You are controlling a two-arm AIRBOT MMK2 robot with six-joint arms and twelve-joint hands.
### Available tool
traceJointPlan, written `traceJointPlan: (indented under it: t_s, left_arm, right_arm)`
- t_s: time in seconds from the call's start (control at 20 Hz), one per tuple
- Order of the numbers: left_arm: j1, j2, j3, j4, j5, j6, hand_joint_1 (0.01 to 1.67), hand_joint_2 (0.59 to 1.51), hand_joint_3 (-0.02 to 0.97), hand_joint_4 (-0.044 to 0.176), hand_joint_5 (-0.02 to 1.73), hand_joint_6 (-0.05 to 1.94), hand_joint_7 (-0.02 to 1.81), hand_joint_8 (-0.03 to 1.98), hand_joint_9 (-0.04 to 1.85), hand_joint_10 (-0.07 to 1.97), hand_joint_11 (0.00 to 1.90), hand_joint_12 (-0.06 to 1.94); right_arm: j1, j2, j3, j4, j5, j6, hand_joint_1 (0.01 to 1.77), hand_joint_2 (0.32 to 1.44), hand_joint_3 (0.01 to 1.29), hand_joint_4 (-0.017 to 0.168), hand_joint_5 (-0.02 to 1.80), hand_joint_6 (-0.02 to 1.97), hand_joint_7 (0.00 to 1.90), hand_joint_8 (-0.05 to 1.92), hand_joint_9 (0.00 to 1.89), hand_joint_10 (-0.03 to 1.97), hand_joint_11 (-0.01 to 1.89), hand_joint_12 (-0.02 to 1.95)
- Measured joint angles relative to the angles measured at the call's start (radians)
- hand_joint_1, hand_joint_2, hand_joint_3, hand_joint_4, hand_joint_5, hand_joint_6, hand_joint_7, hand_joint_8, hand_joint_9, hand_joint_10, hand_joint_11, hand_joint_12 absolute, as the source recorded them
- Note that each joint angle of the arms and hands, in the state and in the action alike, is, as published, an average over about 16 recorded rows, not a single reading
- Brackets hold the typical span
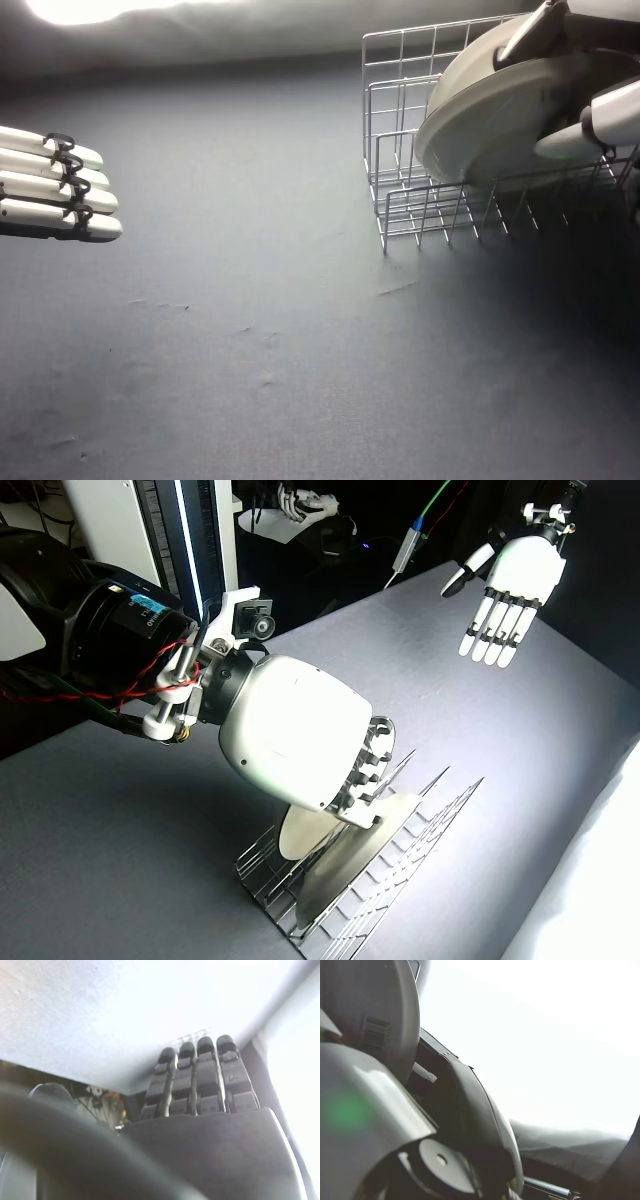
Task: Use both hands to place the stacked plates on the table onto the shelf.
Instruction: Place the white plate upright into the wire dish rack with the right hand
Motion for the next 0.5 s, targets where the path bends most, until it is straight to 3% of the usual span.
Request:
traceJointPlan:
  t_s: [0.35,0.5]
  left_arm:
    - [-0.003,-0.001,-0.01,0.003,-0.018,-0.021,0.01,1.126,0.003,0.004,0.02,0.01,0.02,0.01,0.02,0.01,0.01,0.01]
    - [-0.004,-0.002,-0.022,0.004,-0.034,-0.036,0.02,1.126,0.003,0.004,0.02,0.01,0.02,0.01,0.02,0.01,0.01,0.01]
  right_arm:
    - [-0.008,0.001,-0.001,-0.128,0.046,0.0,1.21,1.04,0.02,-0.009,0.84,0.21,0.94,0.04,0.91,0.01,0.51,1.0]
    - [-0.012,0.002,-0.001,-0.179,0.065,-0.001,1.2,1.03,0.02,-0.01,0.83,0.06,0.91,0.01,0.87,0.0,0.48,1.02]
